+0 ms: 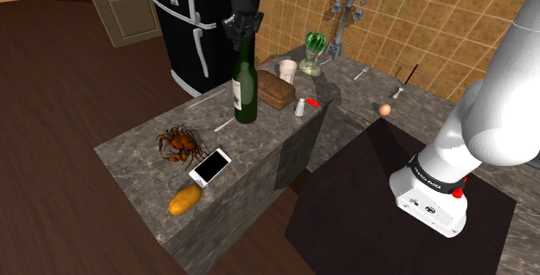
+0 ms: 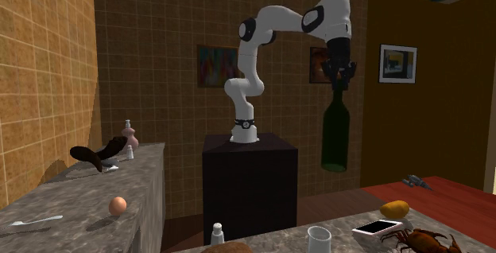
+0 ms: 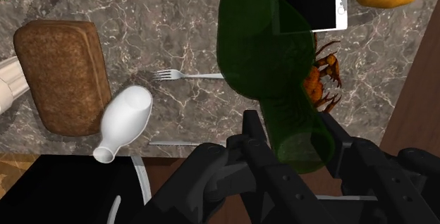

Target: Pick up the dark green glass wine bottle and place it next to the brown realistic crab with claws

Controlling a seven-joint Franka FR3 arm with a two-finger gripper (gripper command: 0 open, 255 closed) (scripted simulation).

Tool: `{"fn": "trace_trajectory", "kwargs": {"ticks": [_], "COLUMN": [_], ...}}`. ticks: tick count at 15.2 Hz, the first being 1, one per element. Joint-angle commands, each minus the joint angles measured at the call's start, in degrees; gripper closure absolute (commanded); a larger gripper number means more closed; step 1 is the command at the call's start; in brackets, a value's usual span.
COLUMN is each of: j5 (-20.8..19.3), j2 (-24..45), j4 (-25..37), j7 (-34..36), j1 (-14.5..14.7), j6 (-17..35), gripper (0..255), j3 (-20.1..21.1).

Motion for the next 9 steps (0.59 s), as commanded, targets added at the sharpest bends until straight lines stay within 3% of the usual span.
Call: {"fn": "trace_trajectory", "kwargs": {"ticks": [1, 9], "j5": [-0.1, -0.6], "j2": [0.3, 2.0], "j4": [-1.2, -5.1], "j7": [0.0, 0.6], "j1": [-0.1, 0.0], "j6": [1.5, 7.2], "gripper": [255, 255], "j3": [-0.1, -0.2]}}
